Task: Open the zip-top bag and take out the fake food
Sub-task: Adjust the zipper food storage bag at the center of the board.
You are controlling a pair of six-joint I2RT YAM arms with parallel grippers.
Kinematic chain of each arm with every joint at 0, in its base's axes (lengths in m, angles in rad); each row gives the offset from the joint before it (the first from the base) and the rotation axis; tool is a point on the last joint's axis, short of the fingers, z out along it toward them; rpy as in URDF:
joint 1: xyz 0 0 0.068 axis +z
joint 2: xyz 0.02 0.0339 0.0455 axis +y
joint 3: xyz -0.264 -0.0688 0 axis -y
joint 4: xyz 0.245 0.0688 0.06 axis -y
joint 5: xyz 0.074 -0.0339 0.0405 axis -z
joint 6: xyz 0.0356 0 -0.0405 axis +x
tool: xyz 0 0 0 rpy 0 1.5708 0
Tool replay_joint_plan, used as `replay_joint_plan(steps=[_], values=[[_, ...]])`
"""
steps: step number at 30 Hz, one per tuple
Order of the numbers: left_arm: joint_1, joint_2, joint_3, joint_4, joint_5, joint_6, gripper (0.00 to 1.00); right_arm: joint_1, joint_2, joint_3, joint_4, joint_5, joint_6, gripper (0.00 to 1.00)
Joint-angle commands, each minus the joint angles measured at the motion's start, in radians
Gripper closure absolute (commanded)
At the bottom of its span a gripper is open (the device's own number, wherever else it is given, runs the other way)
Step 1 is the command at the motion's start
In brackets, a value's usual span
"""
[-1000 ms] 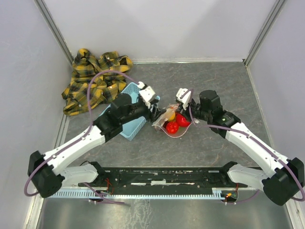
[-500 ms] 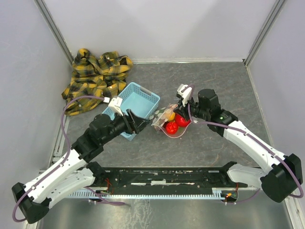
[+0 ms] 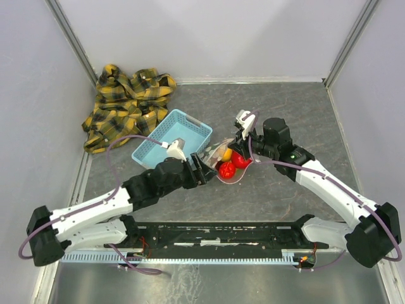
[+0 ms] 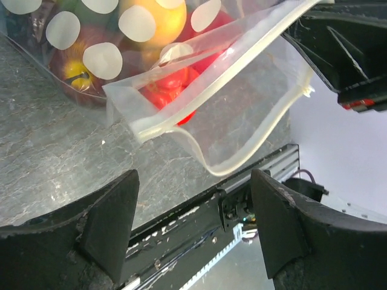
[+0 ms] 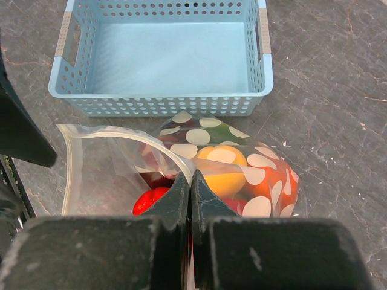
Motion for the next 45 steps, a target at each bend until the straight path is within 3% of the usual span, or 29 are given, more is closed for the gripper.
replay_joint_plan(steps=[1, 5, 10, 11, 15, 17, 21, 24, 34, 45], values=[[-0.052, 0.103, 0.088, 0.017, -0.213, -0.117, 0.21, 0.003, -0.006, 0.0, 0.065, -0.018, 0.017, 0.98], [-0.056, 0.194, 0.109, 0.042, -0.274, -0.135, 0.32, 0.004, -0.004, -0.001, 0.06, -0.02, 0.016, 0.98], [-0.055, 0.24, 0.117, 0.075, -0.277, -0.076, 0.77, 0.004, -0.019, 0.002, 0.015, -0.041, -0.023, 0.98], [-0.054, 0.242, 0.117, 0.074, -0.28, -0.06, 0.82, 0.005, -0.022, 0.005, 0.001, -0.045, -0.033, 0.98], [-0.056, 0.232, 0.119, 0.074, -0.291, 0.034, 0.91, 0.006, -0.03, 0.013, -0.046, -0.057, -0.071, 0.96], [-0.056, 0.223, 0.12, 0.066, -0.295, 0.073, 0.94, 0.006, -0.032, 0.017, -0.063, -0.071, -0.085, 0.91], [-0.056, 0.219, 0.127, 0.058, -0.293, 0.135, 0.96, 0.006, -0.032, 0.032, -0.075, -0.1, -0.112, 0.68], [-0.055, 0.222, 0.144, 0.046, -0.284, 0.169, 0.96, 0.009, -0.022, 0.066, -0.096, -0.101, -0.14, 0.6], [-0.055, 0.234, 0.162, 0.046, -0.252, 0.206, 0.96, 0.041, 0.045, 0.196, -0.187, -0.083, -0.209, 0.55], [-0.055, 0.227, 0.158, 0.045, -0.26, 0.209, 0.96, 0.081, 0.08, 0.245, -0.295, -0.003, -0.275, 0.58]])
